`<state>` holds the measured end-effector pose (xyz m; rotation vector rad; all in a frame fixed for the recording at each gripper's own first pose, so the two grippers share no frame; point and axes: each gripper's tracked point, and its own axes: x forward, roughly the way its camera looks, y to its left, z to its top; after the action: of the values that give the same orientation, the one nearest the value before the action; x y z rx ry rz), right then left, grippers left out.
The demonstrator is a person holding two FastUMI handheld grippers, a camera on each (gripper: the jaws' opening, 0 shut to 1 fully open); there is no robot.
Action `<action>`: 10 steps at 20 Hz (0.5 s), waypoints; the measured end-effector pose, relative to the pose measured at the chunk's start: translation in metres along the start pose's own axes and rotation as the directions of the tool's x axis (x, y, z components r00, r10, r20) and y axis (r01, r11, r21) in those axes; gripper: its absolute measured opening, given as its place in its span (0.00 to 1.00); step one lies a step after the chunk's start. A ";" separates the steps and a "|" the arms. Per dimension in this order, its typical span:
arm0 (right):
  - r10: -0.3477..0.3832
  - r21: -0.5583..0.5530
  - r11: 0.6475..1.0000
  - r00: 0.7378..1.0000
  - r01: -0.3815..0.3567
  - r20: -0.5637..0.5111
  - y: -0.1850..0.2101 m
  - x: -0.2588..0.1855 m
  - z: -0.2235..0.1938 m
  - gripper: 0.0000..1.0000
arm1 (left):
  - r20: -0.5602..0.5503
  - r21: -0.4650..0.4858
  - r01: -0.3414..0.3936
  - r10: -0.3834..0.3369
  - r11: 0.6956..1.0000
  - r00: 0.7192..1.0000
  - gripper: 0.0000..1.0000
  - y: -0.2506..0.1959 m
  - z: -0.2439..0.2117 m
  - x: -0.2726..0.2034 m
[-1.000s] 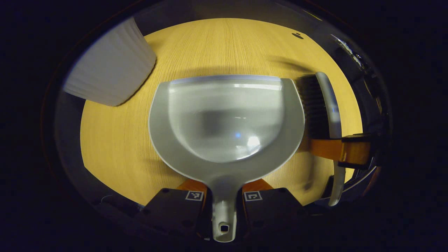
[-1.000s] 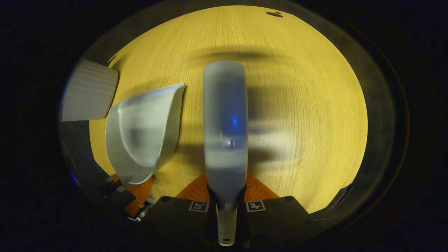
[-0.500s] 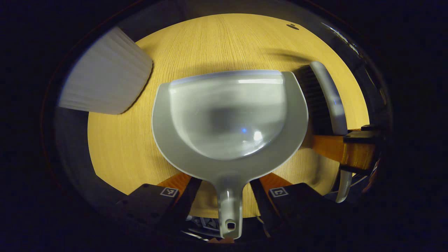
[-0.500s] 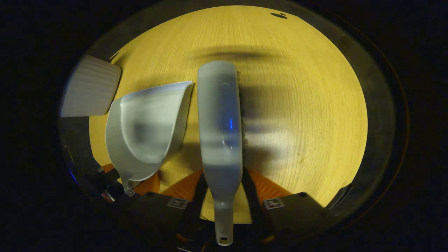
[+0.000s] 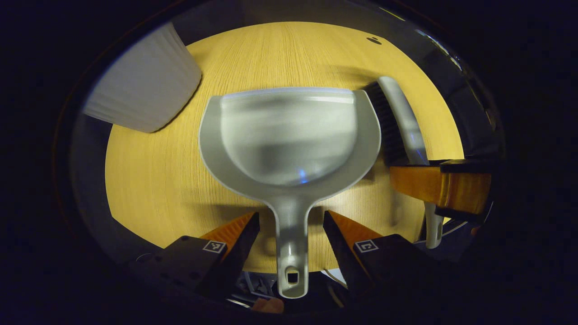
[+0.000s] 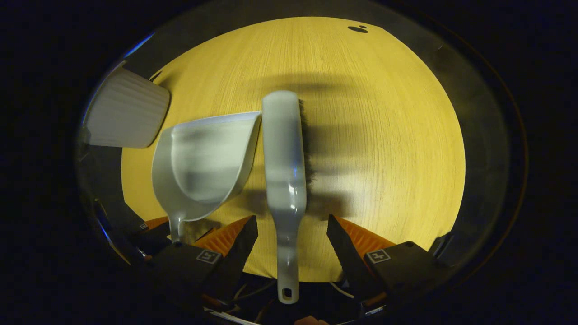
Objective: Pick up the small broom and dustpan from the desktop, sweep the trash into the dustpan with the broom, and then empty the trash into the garbage bin.
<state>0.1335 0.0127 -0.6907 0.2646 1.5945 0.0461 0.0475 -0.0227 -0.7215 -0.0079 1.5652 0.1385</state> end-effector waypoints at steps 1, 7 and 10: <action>0.005 0.000 1.000 1.000 -0.005 0.020 0.001 -0.007 0.000 1.00 | 0.018 0.001 0.022 -0.022 1.000 1.000 0.86 -0.003 -0.001 -0.006; 0.048 -0.006 0.999 0.987 -0.048 0.152 0.015 -0.067 0.001 0.94 | 0.151 0.053 0.101 -0.108 0.993 0.983 0.86 -0.010 -0.007 -0.062; 0.072 -0.021 0.997 0.972 -0.069 0.225 0.028 -0.101 0.001 1.00 | 0.212 0.117 0.129 -0.151 0.985 0.966 0.86 -0.017 -0.012 -0.090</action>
<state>0.1399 0.0196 -0.5860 0.3048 1.3581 0.0786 0.0368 -0.0478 -0.6333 -0.0225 1.3435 -0.0517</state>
